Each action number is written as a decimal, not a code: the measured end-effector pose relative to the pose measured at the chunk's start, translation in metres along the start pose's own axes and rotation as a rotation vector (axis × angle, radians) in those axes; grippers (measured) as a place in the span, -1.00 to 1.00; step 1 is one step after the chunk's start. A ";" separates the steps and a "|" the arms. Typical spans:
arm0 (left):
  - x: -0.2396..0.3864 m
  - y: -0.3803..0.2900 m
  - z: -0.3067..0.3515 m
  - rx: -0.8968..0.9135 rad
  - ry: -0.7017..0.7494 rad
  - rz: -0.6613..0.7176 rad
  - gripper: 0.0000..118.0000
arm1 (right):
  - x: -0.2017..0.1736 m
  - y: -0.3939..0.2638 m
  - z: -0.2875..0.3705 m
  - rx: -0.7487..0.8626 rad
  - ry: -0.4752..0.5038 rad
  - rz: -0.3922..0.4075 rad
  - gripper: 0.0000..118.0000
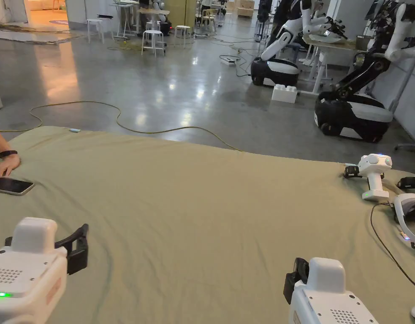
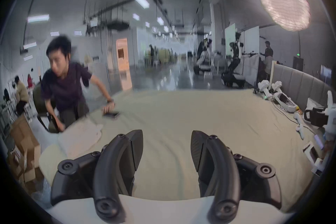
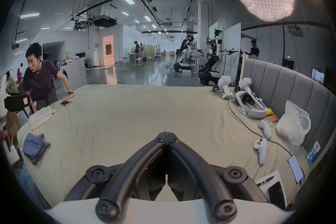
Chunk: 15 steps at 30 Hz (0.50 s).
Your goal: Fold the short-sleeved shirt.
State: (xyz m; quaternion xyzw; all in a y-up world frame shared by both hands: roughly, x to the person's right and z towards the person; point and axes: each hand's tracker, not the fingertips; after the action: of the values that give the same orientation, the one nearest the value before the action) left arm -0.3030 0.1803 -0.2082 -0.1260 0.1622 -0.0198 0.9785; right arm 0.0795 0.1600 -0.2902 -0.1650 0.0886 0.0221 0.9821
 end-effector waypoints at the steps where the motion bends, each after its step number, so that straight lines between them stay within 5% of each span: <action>1: 0.016 0.002 0.002 0.037 0.005 -0.020 0.02 | -0.001 0.003 0.000 0.013 -0.005 0.000 -1.00; 4: 0.046 0.012 -0.004 0.037 -0.034 -0.003 -0.04 | -0.004 0.013 0.002 0.046 -0.010 0.004 -1.00; 8: 0.076 0.018 -0.008 0.027 -0.086 0.038 -0.67 | -0.004 0.018 0.003 0.072 -0.020 0.006 -1.00; 15: 0.092 0.018 -0.006 0.020 -0.122 0.090 -0.95 | -0.004 0.018 0.003 0.104 -0.036 0.007 -1.00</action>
State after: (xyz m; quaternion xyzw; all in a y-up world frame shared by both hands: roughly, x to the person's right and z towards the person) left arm -0.2180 0.1891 -0.2472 -0.1097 0.1073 0.0303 0.9877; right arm 0.0752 0.1780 -0.2921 -0.1130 0.0727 0.0238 0.9907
